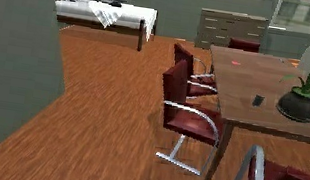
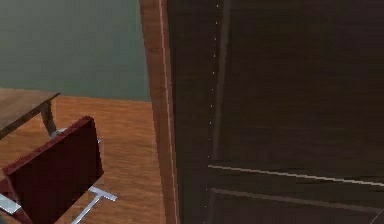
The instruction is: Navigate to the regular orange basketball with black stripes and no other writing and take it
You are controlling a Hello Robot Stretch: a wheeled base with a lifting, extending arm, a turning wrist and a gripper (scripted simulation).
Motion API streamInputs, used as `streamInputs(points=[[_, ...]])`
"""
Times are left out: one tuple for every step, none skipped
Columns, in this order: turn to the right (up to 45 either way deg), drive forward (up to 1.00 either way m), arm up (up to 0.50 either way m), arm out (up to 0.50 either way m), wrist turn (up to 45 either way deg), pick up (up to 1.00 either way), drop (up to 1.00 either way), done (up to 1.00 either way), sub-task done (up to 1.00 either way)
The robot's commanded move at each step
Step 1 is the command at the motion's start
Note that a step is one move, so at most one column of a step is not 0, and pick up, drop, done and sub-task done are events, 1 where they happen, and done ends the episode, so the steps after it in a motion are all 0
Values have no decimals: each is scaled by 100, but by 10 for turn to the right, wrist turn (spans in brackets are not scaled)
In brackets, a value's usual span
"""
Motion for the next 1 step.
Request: streamInputs(points=[[450, 0, 0, 0, 0, 0, 0, 0, 0]])
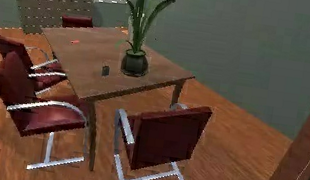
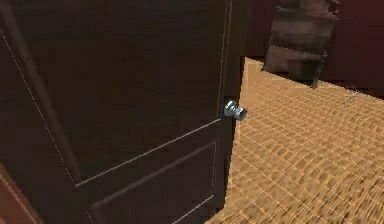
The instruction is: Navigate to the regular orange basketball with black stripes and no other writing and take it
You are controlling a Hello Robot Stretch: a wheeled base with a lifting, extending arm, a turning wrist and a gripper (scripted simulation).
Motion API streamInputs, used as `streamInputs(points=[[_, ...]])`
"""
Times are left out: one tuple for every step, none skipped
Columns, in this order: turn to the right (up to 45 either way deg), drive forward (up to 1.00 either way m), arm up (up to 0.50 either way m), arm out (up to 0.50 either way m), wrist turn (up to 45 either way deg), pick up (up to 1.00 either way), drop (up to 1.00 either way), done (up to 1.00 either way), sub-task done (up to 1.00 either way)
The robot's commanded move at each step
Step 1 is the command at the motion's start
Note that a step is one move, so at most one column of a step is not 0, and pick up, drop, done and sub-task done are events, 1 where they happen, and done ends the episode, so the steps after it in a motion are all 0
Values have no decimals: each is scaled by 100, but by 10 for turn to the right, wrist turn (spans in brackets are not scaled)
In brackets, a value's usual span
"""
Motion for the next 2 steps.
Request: streamInputs(points=[[450, 0, 0, 0, 0, 0, 0, 0, 0], [60, 0, 0, 0, 0, 0, 0, 0, 0]])
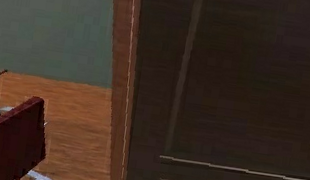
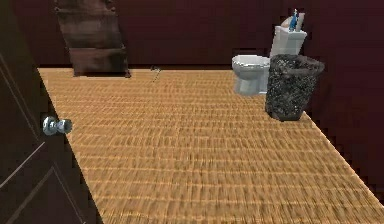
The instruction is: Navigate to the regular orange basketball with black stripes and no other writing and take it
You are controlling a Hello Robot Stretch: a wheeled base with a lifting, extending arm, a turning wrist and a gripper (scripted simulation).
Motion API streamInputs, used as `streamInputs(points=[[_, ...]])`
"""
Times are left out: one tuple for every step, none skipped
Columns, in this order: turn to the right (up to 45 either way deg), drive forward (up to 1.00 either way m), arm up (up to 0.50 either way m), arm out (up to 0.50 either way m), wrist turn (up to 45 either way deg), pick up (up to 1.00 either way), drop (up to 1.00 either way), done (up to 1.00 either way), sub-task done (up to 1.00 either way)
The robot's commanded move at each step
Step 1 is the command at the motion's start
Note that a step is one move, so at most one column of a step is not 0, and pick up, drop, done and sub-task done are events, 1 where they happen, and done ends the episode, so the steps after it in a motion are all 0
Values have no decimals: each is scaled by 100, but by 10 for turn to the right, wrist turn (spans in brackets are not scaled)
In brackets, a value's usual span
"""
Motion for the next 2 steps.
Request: streamInputs(points=[[0, 5, 0, 0, 0, 0, 0, 0, 0], [-450, 0, 0, 0, 0, 0, 0, 0, 0]])
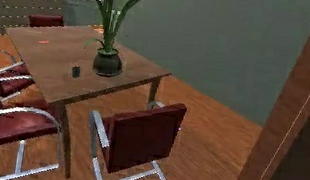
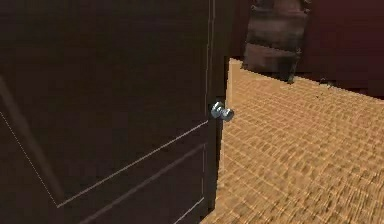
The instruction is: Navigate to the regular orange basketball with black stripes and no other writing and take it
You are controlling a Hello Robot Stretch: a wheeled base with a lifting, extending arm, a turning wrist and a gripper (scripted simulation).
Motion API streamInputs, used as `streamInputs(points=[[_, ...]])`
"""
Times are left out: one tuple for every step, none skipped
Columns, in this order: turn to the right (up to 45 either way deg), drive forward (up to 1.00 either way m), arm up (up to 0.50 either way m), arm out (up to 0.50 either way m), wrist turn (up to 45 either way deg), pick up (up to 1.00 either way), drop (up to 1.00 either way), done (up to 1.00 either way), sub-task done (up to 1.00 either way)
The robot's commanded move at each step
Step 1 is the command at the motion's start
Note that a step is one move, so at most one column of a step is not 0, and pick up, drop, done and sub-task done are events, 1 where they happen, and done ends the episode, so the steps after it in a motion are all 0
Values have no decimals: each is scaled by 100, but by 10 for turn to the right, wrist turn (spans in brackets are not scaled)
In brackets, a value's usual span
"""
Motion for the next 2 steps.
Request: streamInputs(points=[[-450, 0, 0, 0, 0, 0, 0, 0, 0], [-30, 0, 0, 0, 0, 0, 0, 0, 0]])
